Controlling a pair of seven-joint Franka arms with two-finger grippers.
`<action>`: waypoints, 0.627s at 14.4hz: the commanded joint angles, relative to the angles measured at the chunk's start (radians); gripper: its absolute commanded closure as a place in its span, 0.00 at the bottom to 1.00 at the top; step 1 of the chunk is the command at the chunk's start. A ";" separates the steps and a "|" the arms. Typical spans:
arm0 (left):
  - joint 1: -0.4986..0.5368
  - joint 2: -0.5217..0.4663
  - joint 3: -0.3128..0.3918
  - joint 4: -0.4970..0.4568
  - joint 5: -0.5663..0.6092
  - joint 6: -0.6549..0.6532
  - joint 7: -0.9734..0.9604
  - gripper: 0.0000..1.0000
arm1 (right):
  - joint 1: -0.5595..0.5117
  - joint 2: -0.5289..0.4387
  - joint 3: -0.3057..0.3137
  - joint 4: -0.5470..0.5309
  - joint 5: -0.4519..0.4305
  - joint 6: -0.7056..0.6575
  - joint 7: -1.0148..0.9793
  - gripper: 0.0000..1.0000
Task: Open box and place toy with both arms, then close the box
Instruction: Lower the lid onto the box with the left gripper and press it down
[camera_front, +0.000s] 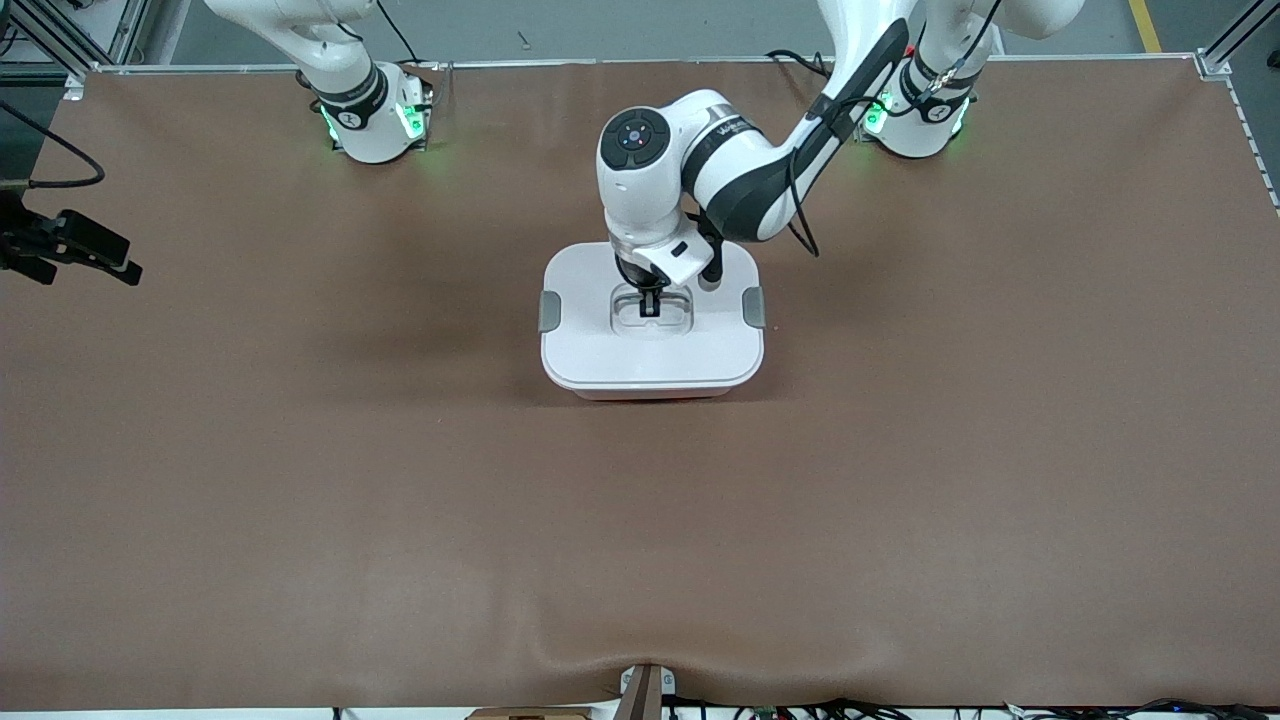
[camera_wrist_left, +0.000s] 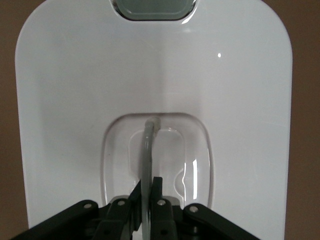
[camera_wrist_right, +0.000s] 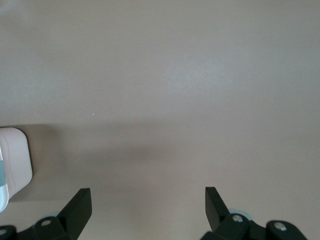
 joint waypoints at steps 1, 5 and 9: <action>-0.008 -0.010 0.000 -0.021 0.028 0.007 -0.027 1.00 | -0.008 0.002 0.007 0.007 0.010 -0.003 -0.005 0.00; -0.011 -0.007 0.000 -0.018 0.028 0.010 -0.032 1.00 | -0.008 0.002 0.007 0.007 0.010 -0.004 -0.005 0.00; -0.024 0.012 0.000 -0.010 0.028 0.019 -0.036 1.00 | -0.008 0.002 0.007 0.007 0.010 -0.004 -0.005 0.00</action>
